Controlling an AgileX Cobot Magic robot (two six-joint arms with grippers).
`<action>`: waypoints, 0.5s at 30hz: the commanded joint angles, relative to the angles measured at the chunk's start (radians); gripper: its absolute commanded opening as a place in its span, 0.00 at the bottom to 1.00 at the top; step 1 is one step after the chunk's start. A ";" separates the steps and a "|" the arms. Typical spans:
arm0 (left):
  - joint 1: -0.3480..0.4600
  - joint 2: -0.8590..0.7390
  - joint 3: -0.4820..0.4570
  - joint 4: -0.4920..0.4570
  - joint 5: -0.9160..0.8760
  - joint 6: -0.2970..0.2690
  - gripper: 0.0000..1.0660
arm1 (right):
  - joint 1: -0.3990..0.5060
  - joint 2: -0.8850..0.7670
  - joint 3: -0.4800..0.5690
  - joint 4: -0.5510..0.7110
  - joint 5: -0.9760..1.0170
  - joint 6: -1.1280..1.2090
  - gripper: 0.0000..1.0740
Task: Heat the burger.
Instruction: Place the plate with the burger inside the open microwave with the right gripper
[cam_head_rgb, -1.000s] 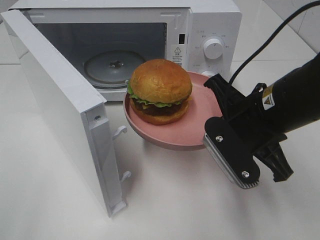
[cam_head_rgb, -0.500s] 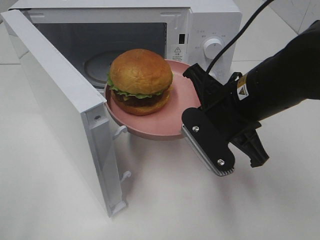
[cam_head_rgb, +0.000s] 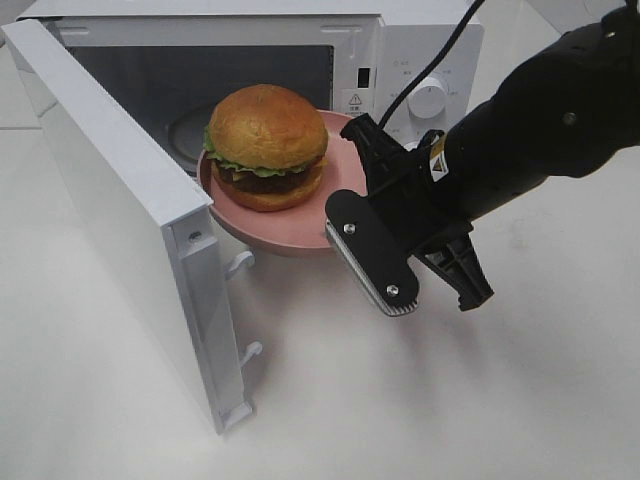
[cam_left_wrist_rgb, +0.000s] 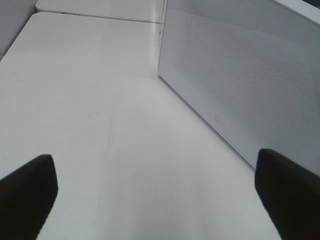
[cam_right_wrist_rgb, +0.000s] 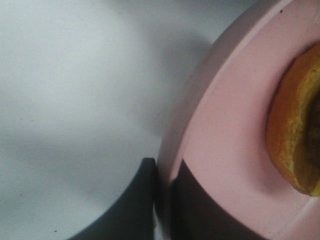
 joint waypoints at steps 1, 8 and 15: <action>0.002 -0.019 0.003 0.002 -0.010 -0.004 0.94 | 0.004 0.019 -0.052 0.001 -0.045 0.016 0.00; 0.002 -0.019 0.003 0.002 -0.010 -0.004 0.94 | 0.004 0.058 -0.103 0.001 -0.025 0.016 0.00; 0.002 -0.019 0.003 0.002 -0.010 -0.004 0.94 | 0.004 0.130 -0.200 0.001 0.041 0.020 0.00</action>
